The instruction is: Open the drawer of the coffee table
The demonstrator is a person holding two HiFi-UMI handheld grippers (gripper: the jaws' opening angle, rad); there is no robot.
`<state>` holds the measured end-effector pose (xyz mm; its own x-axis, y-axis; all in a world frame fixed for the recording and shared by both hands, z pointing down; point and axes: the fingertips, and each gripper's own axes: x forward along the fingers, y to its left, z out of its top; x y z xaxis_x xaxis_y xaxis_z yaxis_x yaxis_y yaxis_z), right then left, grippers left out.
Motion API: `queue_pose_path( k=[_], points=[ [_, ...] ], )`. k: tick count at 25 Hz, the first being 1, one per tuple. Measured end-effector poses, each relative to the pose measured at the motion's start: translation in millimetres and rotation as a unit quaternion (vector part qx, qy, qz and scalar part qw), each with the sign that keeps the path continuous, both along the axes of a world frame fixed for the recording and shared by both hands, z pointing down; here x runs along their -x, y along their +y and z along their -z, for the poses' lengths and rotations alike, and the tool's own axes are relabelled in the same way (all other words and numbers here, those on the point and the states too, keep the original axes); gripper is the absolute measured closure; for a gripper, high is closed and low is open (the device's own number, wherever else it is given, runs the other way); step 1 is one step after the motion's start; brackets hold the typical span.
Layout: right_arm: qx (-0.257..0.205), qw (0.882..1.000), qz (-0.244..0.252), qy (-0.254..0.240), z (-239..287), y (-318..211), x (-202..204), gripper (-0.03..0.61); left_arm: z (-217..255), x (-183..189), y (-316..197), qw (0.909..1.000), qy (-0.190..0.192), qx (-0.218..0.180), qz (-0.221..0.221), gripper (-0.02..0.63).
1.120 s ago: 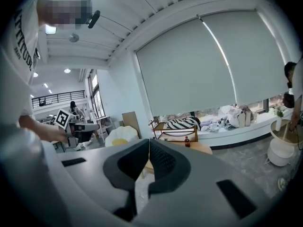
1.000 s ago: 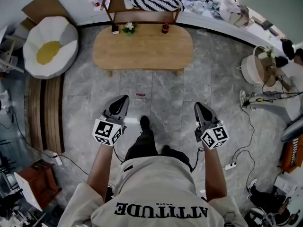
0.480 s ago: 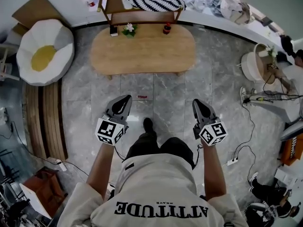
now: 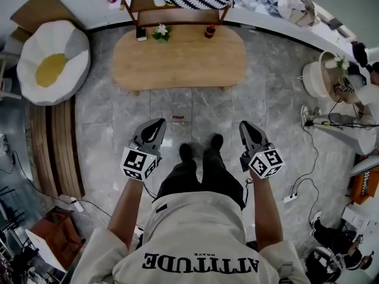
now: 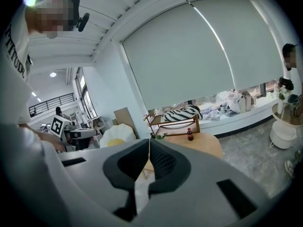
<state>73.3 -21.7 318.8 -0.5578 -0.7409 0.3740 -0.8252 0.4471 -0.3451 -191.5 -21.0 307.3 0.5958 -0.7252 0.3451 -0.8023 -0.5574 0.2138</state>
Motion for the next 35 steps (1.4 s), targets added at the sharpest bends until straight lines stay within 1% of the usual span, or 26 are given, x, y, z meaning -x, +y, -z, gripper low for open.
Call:
queue_pose_path(
  k=[7,12,15,20,26,31,35],
  points=[
    [0.018,1.0,0.018,-0.015,-25.9,-9.8,-0.6,0.558,-19.4,-9.9,-2.3,0.9997,-0.002,0.013,0.02,0.594],
    [0.04,0.998,0.049,-0.009,-61.1,-20.0,-6.4,0.558,-35.6,-29.6,-8.4,0.9992,0.0,0.017,0.037,0.594],
    [0.057,0.997,0.058,-0.014,-85.9,-27.9,-8.2,0.558,-50.9,-42.7,-11.2,0.9988,0.008,0.025,0.041,0.594],
    [0.074,0.995,0.068,-0.026,-114.4,-36.0,-11.9,0.558,-88.1,-66.3,-6.0,0.998,0.026,0.046,0.035,0.594],
    [0.096,0.992,0.065,-0.053,-157.8,-53.1,-25.3,0.558,-127.4,-82.9,-13.1,0.9966,0.023,0.065,0.045,0.594],
    [0.114,0.99,0.057,-0.059,-216.4,-74.2,-35.8,0.557,-167.3,-99.7,-26.6,0.9951,0.015,0.085,0.05,0.594],
    [0.135,0.986,0.043,-0.085,-263.8,-92.3,-43.3,0.557,-203.9,-116.5,-36.8,0.993,0.008,0.105,0.053,0.594]
  ],
)
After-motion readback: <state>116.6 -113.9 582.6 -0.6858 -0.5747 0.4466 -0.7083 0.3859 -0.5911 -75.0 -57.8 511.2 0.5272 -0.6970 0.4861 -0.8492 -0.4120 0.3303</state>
